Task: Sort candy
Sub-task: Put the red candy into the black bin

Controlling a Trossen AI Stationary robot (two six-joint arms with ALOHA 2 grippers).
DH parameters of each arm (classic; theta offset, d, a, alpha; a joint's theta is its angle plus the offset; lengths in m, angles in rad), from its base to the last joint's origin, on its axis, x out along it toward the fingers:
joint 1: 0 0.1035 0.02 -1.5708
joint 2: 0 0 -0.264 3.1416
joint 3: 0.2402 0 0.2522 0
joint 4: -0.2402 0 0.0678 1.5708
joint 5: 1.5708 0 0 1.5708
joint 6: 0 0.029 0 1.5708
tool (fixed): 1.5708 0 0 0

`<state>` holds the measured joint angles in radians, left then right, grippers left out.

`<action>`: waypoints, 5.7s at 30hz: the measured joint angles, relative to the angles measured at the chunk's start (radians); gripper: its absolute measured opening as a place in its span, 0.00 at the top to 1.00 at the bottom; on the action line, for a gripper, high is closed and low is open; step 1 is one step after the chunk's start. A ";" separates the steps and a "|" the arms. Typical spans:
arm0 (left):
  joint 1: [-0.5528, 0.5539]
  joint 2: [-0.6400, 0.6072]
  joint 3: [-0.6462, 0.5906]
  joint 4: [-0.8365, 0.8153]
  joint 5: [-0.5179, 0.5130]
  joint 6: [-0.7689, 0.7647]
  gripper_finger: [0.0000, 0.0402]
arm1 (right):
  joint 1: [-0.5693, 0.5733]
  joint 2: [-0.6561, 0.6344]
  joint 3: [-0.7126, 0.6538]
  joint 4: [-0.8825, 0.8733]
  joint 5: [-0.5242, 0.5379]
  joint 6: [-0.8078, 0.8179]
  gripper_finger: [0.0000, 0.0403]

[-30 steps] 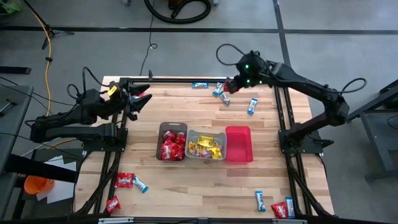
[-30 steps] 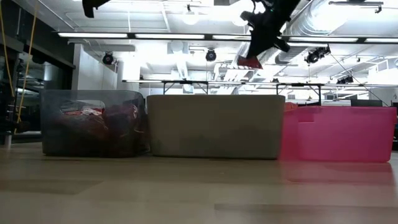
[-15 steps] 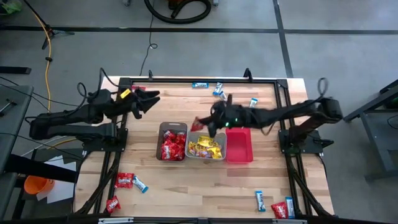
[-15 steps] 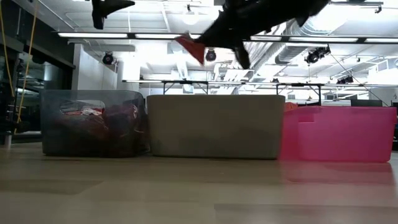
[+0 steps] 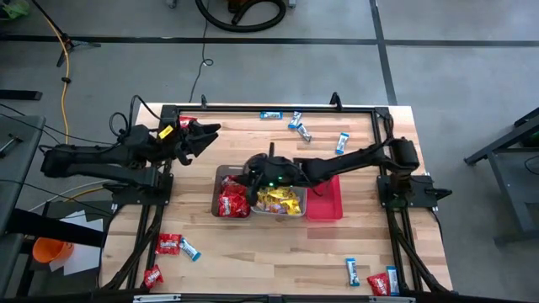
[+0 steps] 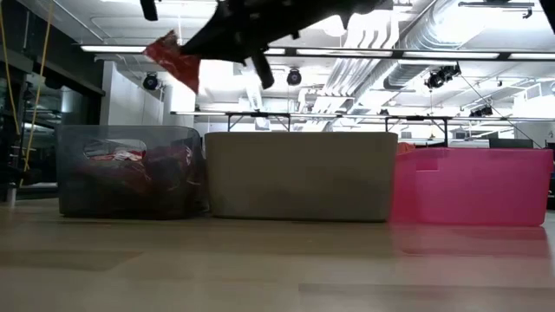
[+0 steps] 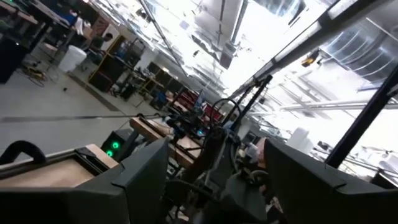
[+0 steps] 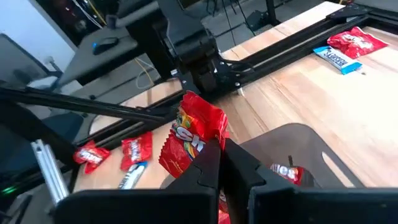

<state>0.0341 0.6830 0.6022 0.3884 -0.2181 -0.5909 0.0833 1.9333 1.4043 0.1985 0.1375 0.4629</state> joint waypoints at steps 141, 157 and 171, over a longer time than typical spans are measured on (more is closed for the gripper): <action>-0.069 0.124 -0.001 -0.205 0.006 0.335 0.37 | -0.006 -0.449 -0.340 -0.158 -0.333 -0.270 0.98; -0.153 0.261 0.000 -0.183 -0.001 0.314 0.37 | -0.050 -0.727 -0.868 0.568 -0.098 -0.095 0.98; -0.153 0.221 0.000 -0.131 -0.003 0.368 0.37 | -0.042 -0.417 -0.667 0.552 -0.114 -0.150 0.98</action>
<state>-0.1184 0.9036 0.6018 0.2577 -0.2216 -0.2230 0.0415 1.5166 0.7373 0.7508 0.0237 0.3131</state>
